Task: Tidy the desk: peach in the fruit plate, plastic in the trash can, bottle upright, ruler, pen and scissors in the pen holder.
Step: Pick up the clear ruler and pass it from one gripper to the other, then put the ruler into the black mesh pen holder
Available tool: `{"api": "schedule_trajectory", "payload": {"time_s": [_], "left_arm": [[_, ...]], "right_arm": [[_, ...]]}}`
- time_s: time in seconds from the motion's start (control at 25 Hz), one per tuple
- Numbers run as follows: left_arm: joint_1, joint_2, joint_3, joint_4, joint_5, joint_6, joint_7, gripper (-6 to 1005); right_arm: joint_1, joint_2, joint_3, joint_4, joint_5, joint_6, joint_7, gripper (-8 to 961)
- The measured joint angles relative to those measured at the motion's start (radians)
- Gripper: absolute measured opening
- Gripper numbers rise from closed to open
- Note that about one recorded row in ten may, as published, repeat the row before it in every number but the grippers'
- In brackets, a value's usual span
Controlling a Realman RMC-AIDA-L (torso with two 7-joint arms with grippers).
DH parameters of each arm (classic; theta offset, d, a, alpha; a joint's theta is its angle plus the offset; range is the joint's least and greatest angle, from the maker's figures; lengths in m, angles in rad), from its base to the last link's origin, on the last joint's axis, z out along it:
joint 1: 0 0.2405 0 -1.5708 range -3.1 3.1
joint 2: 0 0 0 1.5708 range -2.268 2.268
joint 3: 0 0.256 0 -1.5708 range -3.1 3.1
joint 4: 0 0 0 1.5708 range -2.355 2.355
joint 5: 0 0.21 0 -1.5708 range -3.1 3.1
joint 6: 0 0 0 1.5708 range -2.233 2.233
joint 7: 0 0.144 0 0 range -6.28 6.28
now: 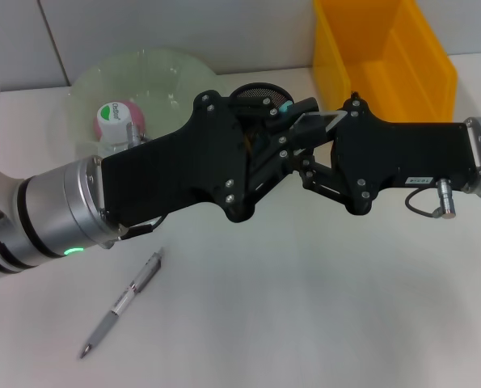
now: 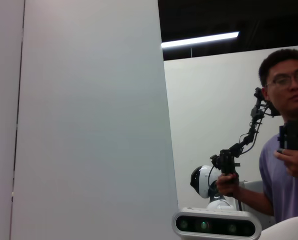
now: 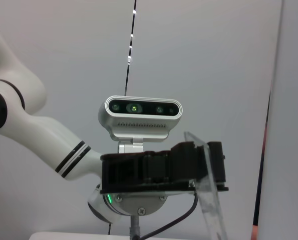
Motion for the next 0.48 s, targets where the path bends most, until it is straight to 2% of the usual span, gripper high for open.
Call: {"api": "schedule_trajectory", "payload": {"time_s": [0.24,0.48], "left_arm": [[0.0,-0.001,-0.001,0.0,-0.005,0.01,-0.006,75],[0.011,-0.002,0.017,-0.004,-0.068,0.007,0.007,224]], "right_arm": [[-0.001,0.0,-0.002,0.001,0.004,-0.004,0.004,78],[0.001,0.002,-0.006,0.007,0.004,0.003,0.009,69]]}}
